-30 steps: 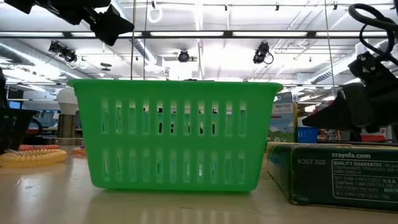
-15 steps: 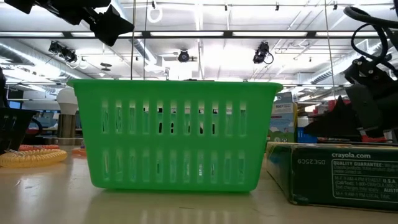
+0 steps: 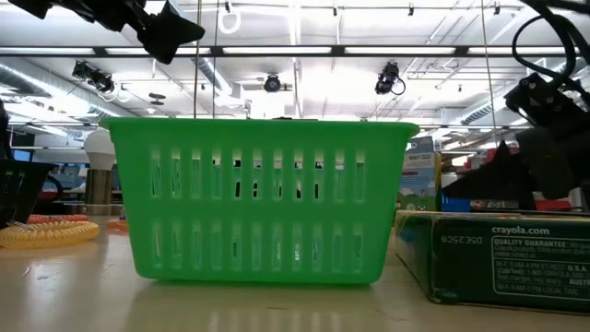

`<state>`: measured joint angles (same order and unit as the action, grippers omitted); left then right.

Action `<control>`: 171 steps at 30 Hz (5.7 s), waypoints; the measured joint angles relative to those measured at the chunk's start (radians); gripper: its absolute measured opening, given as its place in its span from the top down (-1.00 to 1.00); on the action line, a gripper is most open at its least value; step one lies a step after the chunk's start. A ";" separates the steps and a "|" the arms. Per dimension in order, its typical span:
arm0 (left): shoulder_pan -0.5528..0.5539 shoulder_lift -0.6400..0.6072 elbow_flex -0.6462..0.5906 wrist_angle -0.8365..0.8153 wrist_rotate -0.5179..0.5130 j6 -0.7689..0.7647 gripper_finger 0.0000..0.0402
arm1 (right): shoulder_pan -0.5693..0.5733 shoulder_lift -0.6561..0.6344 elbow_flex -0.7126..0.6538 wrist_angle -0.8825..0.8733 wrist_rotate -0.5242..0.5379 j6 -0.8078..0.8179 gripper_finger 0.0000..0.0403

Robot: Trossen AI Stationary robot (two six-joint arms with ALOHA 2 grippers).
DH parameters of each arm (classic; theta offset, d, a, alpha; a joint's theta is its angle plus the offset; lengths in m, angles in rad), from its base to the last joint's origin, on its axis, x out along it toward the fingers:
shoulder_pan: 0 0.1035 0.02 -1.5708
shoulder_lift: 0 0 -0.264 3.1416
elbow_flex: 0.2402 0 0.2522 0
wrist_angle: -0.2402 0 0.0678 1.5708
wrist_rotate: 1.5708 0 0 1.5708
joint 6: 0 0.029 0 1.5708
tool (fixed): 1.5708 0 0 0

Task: Pick & Place Office Desk Supplies
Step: Put the crayon box into the green bin

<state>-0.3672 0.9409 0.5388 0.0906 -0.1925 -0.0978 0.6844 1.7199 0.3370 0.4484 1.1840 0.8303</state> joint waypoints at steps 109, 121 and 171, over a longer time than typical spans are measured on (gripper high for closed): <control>0.000 0.000 0.000 0.019 -0.130 0.034 -0.41 | -0.260 0.000 -0.001 0.497 -0.160 -0.530 0.51; 0.000 0.000 0.000 0.063 -0.226 0.105 -0.41 | -0.260 0.000 0.000 0.844 -0.404 -0.761 0.51; -0.147 -0.435 0.000 -0.327 -0.489 0.087 -0.41 | -0.197 0.242 0.479 0.546 -0.672 -0.748 0.51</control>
<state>-0.5144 0.5059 0.5385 -0.2362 -0.6813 -0.0107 0.4872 1.9618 0.8159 0.9944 0.5115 0.0824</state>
